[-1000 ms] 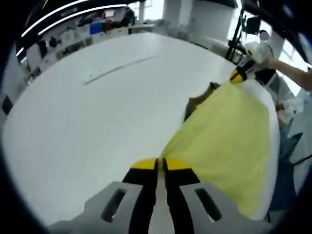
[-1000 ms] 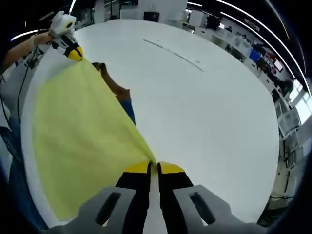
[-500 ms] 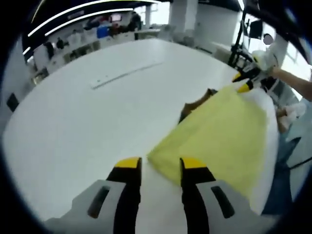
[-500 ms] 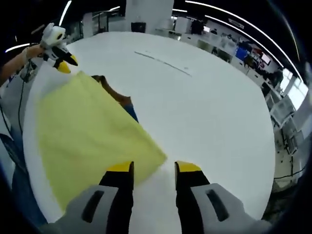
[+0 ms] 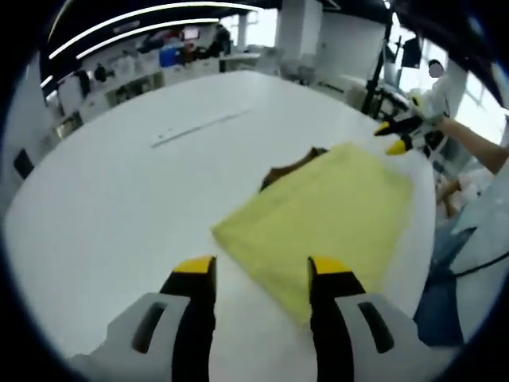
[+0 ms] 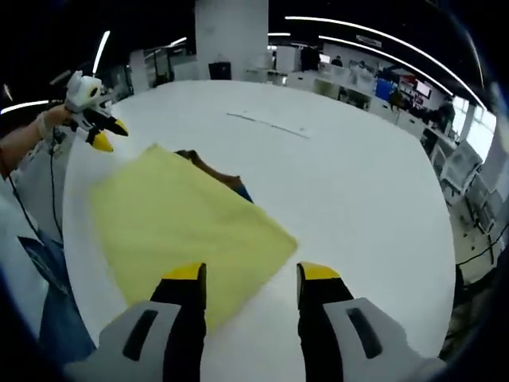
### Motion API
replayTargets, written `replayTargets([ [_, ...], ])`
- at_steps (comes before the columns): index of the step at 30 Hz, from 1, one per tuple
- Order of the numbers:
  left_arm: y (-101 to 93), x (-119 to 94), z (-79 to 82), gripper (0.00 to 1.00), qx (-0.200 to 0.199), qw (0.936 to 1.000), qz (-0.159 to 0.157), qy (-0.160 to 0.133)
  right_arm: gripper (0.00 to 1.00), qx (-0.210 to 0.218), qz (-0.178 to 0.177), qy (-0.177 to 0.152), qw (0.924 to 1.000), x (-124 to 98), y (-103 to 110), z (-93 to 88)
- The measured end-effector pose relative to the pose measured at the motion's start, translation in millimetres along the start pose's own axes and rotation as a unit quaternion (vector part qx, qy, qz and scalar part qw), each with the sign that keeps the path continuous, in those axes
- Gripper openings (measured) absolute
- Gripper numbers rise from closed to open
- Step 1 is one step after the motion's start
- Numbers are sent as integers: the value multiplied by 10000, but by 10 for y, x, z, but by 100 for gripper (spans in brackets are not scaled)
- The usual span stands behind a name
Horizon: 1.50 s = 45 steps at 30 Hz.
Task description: Fold the garment on the visible template until the final outline fits inside the template.
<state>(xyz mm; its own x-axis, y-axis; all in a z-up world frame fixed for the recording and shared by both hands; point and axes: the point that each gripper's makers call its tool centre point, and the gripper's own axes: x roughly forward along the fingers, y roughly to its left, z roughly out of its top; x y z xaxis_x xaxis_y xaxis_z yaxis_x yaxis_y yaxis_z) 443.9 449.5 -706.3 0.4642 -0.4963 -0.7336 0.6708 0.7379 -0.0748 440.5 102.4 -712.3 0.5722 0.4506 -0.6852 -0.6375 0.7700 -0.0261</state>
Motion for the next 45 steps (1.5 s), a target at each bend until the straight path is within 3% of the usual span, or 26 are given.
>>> replayTargets([
  [3,-88,-27,-117,34,-139,9998,-96,112,48,265,130,-64,9995,-31,80,-55],
  [11,-225,-107,-356,35,-437,9987,-176,183,49,351,210,42,9992,-128,263,-270],
  [25,-481,-193,-573,39,-1184,9918,-481,67,49,763,506,45,9958,-253,509,-539],
  [45,-622,-147,-932,33,-1669,9825,-677,477,28,1216,813,366,9886,-257,695,-872],
])
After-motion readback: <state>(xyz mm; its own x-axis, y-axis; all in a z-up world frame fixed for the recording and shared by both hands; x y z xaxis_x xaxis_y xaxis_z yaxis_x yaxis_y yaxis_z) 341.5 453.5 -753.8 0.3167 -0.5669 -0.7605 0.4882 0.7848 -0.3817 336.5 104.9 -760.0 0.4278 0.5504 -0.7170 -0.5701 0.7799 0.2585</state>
